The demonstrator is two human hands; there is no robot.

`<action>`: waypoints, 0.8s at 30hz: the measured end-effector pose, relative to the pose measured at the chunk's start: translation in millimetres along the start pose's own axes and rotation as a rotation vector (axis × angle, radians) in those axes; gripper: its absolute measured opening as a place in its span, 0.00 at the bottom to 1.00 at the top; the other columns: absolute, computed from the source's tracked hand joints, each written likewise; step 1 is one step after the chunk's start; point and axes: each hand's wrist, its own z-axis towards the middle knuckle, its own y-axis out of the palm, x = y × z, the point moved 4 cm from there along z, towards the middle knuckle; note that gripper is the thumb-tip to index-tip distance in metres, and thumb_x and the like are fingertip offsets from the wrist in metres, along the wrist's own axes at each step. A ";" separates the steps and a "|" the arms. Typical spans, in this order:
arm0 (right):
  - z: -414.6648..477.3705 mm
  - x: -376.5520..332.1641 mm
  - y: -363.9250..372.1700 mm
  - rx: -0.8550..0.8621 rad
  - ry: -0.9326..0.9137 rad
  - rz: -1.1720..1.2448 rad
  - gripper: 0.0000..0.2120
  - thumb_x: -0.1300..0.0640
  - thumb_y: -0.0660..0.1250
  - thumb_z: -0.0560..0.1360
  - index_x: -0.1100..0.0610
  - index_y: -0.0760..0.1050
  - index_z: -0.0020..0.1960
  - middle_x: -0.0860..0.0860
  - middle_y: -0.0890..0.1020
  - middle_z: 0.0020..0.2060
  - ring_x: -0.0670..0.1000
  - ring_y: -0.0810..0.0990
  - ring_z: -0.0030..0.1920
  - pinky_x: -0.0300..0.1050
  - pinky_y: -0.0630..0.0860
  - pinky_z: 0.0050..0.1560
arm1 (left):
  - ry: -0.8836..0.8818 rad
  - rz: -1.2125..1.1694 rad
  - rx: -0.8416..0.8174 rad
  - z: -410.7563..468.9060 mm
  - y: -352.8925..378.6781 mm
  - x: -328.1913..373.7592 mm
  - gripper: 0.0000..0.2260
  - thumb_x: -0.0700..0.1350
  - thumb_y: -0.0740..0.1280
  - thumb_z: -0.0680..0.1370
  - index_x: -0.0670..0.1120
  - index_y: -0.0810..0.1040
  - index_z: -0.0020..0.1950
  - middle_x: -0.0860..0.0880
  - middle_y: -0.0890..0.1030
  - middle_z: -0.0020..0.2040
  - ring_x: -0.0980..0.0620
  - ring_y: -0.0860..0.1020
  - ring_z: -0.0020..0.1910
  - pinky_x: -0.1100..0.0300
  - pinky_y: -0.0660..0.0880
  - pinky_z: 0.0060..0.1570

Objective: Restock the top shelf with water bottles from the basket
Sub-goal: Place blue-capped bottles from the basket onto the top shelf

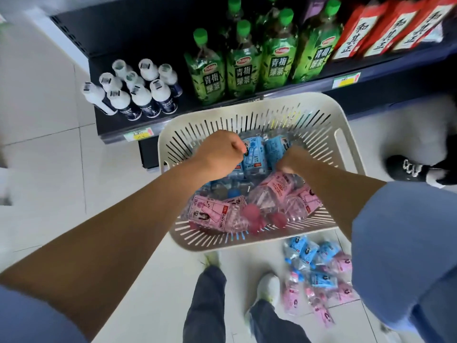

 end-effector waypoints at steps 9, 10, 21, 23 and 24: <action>-13.4 -49.9 11.2 -0.071 -0.179 0.044 0.17 0.54 0.67 0.77 0.67 0.72 0.57 0.58 0.79 0.51 0.56 0.80 0.51 0.45 0.76 0.53 | -0.024 0.019 0.014 0.4 -0.9 -8.6 0.11 0.36 0.61 0.79 0.42 0.79 0.58 0.45 0.80 0.59 0.55 0.77 0.49 0.68 0.69 0.51; -13.2 -52.3 13.8 -0.100 -0.166 0.044 0.21 0.53 0.67 0.76 0.67 0.72 0.61 0.60 0.78 0.56 0.57 0.79 0.57 0.46 0.75 0.57 | -0.028 0.015 0.018 0.6 -2.1 -9.8 0.11 0.36 0.61 0.79 0.42 0.79 0.57 0.45 0.80 0.58 0.54 0.78 0.49 0.69 0.70 0.48; -0.5 -53.4 19.9 -0.139 -0.051 0.260 0.28 0.56 0.70 0.74 0.69 0.65 0.67 0.62 0.75 0.61 0.59 0.77 0.59 0.47 0.74 0.52 | -0.068 -0.048 0.049 -2.9 0.8 -36.4 0.09 0.36 0.62 0.78 0.42 0.80 0.55 0.45 0.81 0.54 0.54 0.78 0.44 0.68 0.72 0.42; -1.4 -49.5 19.5 -0.175 -0.026 0.339 0.31 0.60 0.71 0.72 0.68 0.63 0.69 0.63 0.73 0.63 0.62 0.75 0.61 0.51 0.74 0.55 | -0.066 -0.047 0.050 -3.4 1.4 -37.5 0.09 0.36 0.62 0.78 0.41 0.80 0.55 0.45 0.81 0.54 0.54 0.77 0.43 0.71 0.71 0.39; -2.4 -48.0 17.8 -0.188 -0.018 0.396 0.33 0.61 0.72 0.71 0.67 0.62 0.70 0.63 0.72 0.64 0.63 0.73 0.63 0.53 0.74 0.58 | -0.063 -0.047 0.051 -3.2 1.4 -37.0 0.09 0.36 0.62 0.78 0.41 0.80 0.55 0.45 0.81 0.54 0.54 0.78 0.43 0.71 0.71 0.38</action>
